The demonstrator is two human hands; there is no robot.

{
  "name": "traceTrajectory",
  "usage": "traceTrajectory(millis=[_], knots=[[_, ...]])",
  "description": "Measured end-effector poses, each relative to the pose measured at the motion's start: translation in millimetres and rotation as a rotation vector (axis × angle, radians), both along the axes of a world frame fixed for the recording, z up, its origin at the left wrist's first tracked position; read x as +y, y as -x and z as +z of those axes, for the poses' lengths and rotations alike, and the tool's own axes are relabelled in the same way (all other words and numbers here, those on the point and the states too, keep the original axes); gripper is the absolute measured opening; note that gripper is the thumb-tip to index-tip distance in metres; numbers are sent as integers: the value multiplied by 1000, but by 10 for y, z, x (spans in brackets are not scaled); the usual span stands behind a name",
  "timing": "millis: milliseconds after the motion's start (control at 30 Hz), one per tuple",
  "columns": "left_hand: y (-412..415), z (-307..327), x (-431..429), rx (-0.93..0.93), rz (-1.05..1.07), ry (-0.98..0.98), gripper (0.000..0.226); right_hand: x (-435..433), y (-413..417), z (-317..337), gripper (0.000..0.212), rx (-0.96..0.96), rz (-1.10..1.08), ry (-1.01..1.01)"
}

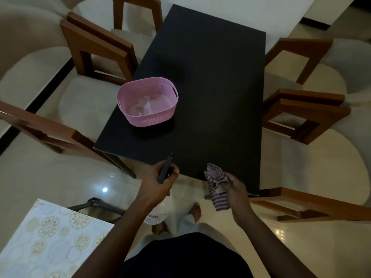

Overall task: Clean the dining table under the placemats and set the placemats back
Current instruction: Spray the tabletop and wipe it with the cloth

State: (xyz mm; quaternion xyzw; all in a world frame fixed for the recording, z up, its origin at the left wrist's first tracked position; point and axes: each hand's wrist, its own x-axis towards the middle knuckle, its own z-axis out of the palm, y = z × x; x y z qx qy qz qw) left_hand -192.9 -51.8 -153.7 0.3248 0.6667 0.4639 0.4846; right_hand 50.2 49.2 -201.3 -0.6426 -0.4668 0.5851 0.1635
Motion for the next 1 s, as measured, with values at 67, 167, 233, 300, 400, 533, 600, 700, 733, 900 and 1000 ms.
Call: traceTrajectory(millis=[67, 167, 233, 300, 400, 533, 600, 700, 733, 900, 1000], knots=[[41, 33, 12, -8, 38, -37, 4, 64, 134, 95, 36, 203, -194, 216], [121, 80, 60, 18, 60, -70, 5, 120, 300, 299, 30, 390, -279, 365], [185, 123, 114, 33, 92, -90, 3, 197, 407, 421, 30, 425, -257, 394], [268, 179, 194, 55, 140, -109, 4, 328, 525, 515, 31, 415, -210, 392], [410, 272, 355, 93, 199, -136, 6, 581, 696, 596, 25, 386, -156, 362], [627, 474, 620, 158, 268, -199, 9, 1017, 1011, 727, 27, 386, -41, 268], [719, 601, 765, 179, 337, -222, 12, 1250, 1209, 812, 27, 366, 25, 222], [876, 782, 980, 260, 421, -243, 22, 1579, 1543, 966, 24, 350, 121, 198], [931, 828, 1047, 288, 434, -264, 27, 1665, 1661, 1022, 24, 337, 163, 189], [1320, 871, 1384, 330, 436, -374, 32, 1992, 2310, 1154, 25, 271, 263, 161], [1598, 738, 1571, 371, 393, -418, 22, 2141, 2683, 1121, 26, 214, 284, 159]])
